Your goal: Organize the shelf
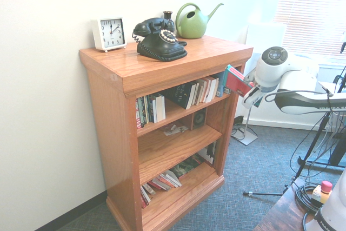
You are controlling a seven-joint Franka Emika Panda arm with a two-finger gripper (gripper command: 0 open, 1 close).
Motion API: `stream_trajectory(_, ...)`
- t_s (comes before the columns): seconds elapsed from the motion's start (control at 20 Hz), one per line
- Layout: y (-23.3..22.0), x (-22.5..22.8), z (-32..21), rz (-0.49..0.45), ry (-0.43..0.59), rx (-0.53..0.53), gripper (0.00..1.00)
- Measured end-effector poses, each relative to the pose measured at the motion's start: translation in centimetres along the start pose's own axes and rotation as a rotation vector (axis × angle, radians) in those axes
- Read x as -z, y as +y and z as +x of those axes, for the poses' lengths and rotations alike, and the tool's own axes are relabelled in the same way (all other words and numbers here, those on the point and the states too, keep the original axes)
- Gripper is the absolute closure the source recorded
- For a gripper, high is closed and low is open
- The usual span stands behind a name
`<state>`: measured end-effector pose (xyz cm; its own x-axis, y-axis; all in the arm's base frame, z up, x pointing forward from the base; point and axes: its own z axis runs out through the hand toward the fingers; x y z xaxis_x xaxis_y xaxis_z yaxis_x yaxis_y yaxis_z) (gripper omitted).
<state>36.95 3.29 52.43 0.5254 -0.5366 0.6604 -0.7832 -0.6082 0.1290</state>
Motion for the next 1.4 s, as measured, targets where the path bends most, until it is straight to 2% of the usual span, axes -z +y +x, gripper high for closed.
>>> stream_trajectory(0.45,-4.2,-2.7,-4.3,0.106,-0.090,0.065,1.00)
stream_trajectory(0.95,-12.6,-6.0,-3.2,0.242,-0.207,0.113,1.00)
stream_trajectory(1.4,-16.8,-5.8,-3.5,0.395,-0.207,0.134,1.00)
